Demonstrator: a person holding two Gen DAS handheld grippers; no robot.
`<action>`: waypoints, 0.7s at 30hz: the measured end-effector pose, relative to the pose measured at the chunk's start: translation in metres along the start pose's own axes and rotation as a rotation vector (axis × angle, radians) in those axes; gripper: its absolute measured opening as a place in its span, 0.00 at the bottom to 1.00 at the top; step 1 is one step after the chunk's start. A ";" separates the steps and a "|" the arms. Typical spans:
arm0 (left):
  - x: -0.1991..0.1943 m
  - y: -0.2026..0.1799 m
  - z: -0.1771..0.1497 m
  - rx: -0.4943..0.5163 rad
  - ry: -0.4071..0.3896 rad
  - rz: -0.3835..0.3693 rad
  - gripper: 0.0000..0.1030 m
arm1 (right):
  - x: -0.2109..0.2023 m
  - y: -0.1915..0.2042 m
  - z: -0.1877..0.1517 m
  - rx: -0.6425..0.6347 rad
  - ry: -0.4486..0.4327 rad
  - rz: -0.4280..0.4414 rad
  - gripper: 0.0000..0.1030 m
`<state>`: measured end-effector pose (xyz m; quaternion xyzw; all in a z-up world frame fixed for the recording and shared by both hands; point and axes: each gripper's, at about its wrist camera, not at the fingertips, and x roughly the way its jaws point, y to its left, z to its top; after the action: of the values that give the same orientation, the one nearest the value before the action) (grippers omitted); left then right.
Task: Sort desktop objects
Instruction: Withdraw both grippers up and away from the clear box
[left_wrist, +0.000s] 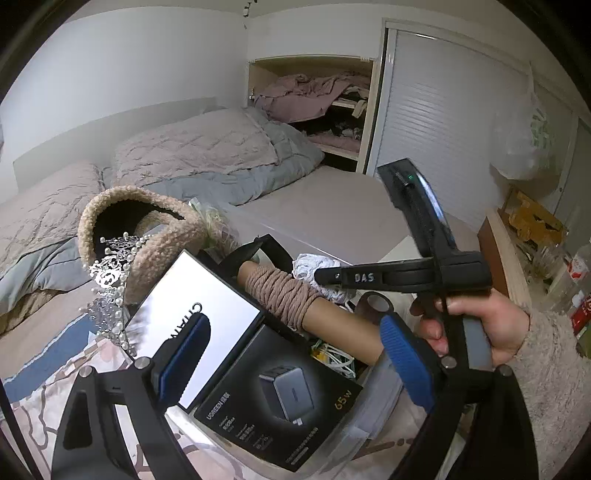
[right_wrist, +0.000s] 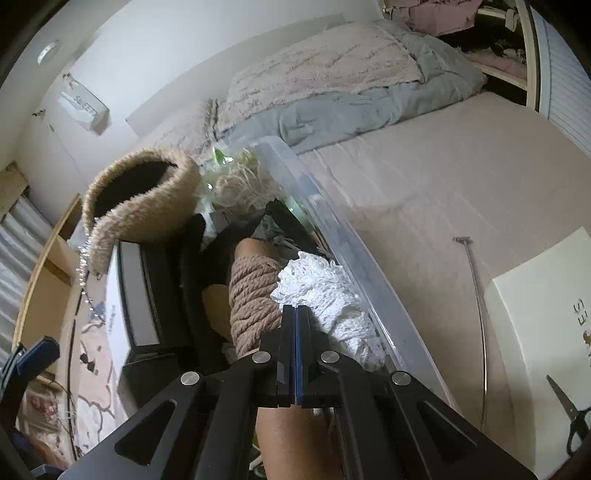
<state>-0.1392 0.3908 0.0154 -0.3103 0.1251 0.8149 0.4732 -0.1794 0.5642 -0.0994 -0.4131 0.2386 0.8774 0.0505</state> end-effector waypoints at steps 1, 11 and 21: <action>-0.001 0.000 0.000 0.000 -0.001 0.003 0.91 | -0.007 0.003 -0.001 -0.003 -0.020 0.011 0.00; -0.015 0.003 -0.007 -0.010 -0.024 0.042 0.91 | -0.068 0.017 -0.005 -0.042 -0.196 0.031 0.00; -0.031 0.006 -0.009 -0.038 -0.065 0.089 0.91 | -0.109 0.030 -0.021 -0.154 -0.324 0.015 0.00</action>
<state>-0.1301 0.3616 0.0271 -0.2867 0.1077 0.8472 0.4341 -0.1018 0.5401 -0.0179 -0.2672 0.1627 0.9485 0.0501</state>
